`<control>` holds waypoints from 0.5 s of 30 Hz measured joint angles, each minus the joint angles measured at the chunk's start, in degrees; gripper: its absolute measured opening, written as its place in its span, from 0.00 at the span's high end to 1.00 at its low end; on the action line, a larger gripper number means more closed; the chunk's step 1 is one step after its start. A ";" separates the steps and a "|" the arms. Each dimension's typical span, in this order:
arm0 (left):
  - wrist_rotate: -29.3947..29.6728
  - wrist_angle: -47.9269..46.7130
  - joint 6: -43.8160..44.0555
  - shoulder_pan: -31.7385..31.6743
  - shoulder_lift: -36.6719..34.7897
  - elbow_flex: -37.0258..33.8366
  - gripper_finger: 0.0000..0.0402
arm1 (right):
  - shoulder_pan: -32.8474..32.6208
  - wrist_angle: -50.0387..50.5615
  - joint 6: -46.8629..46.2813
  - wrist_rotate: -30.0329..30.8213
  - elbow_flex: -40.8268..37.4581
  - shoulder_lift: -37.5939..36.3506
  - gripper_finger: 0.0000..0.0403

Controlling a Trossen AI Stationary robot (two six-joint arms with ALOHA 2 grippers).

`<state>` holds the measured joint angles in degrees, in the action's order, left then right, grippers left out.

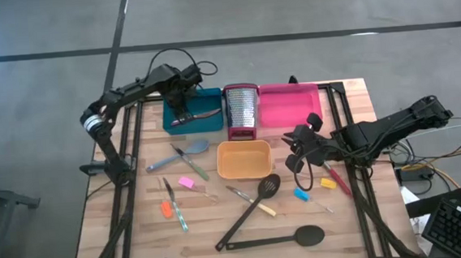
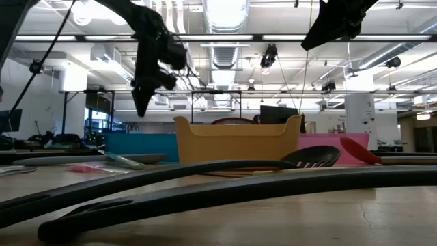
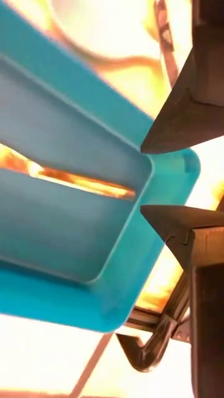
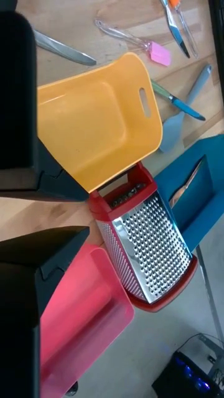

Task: Pick & Place Kitchen Items
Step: Put the blue spatula into the yellow bin

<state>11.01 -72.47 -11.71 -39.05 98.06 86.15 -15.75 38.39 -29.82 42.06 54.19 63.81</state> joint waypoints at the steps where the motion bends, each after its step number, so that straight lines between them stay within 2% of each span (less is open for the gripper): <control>1: -0.05 -0.15 0.32 0.68 -1.01 -0.05 0.64 | 0.00 0.00 0.00 0.00 0.00 0.00 0.81; 8: 0.03 -1.02 4.08 7.38 -10.07 -0.18 0.65 | 0.02 -0.04 0.00 0.00 0.00 0.00 0.77; 15: 0.44 -0.75 9.48 17.92 -20.06 -1.76 0.65 | 0.02 -0.22 0.00 0.00 0.00 0.02 0.74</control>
<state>11.45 -73.22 -2.23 -21.13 78.00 84.39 -15.73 38.17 -29.82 42.06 54.19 63.83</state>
